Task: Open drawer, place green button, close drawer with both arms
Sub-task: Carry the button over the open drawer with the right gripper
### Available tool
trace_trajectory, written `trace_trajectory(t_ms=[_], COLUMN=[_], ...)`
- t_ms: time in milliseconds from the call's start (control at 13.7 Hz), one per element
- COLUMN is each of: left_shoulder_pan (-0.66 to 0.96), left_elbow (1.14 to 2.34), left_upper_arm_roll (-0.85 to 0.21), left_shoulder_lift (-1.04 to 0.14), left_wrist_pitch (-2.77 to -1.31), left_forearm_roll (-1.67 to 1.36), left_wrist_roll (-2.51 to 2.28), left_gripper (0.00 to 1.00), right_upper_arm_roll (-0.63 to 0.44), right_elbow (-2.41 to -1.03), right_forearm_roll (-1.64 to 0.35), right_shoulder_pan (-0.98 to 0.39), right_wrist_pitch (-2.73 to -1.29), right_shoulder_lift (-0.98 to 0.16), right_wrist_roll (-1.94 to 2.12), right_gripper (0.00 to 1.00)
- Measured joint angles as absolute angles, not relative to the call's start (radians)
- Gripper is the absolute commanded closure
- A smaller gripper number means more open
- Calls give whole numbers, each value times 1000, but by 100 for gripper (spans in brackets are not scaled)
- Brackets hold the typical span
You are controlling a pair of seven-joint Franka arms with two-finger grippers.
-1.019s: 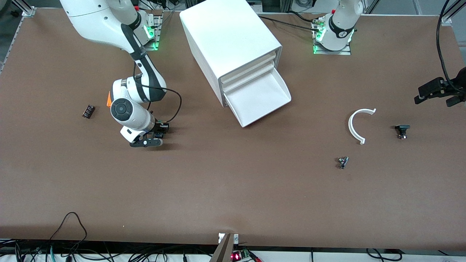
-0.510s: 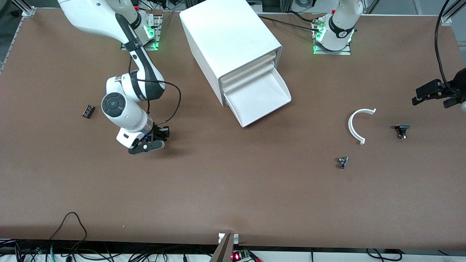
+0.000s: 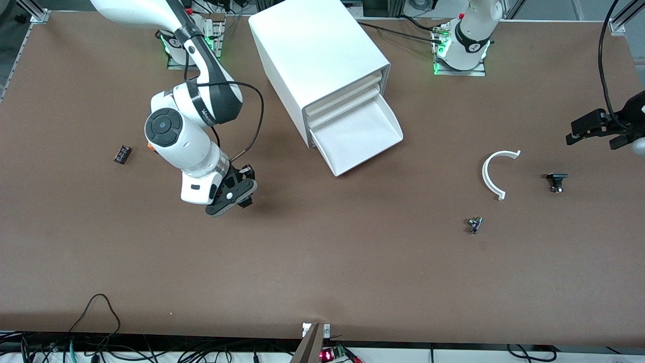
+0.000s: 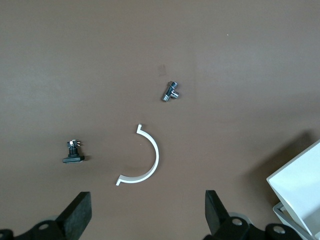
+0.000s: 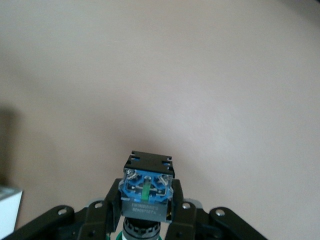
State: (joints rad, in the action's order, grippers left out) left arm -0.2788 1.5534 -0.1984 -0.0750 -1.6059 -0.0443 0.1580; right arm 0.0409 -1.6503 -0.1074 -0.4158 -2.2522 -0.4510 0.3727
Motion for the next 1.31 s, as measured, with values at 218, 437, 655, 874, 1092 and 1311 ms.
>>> trace_trajectory(t_ms=[218, 437, 655, 874, 1092, 1311], left_shoulder_pan=[-278, -278, -278, -278, -278, -281], left_elbow=[1553, 1554, 1554, 1554, 1554, 1554], left_upper_arm_roll=[-208, -212, -212, -214, -215, -215], left_shoulder_lift=[-75, -75, -75, -75, -75, -75], left_wrist_pitch=[-1603, -1602, -1602, -1602, -1602, -1602], left_forearm_roll=[-44, -44, -44, -44, -43, -43], left_wrist_roll=[158, 158, 158, 158, 158, 158], left_gripper=[0, 0, 0, 0, 0, 0], right_upper_arm_roll=[136, 206, 232, 235, 236, 235], right_elbow=[-1631, -1592, -1547, -1527, -1523, -1483], right_forearm_roll=[-100, 10, 106, 203, 224, 225], right_shoulder_pan=[-423, -482, -578, -662, -731, -775], right_wrist_pitch=[-2252, -2251, -2251, -2224, -2207, -2207], right_shoulder_lift=[-452, -462, -506, -535, -545, -590], right_wrist_roll=[493, 530, 584, 678, 792, 875], right_gripper=[69, 68, 69, 68, 68, 68])
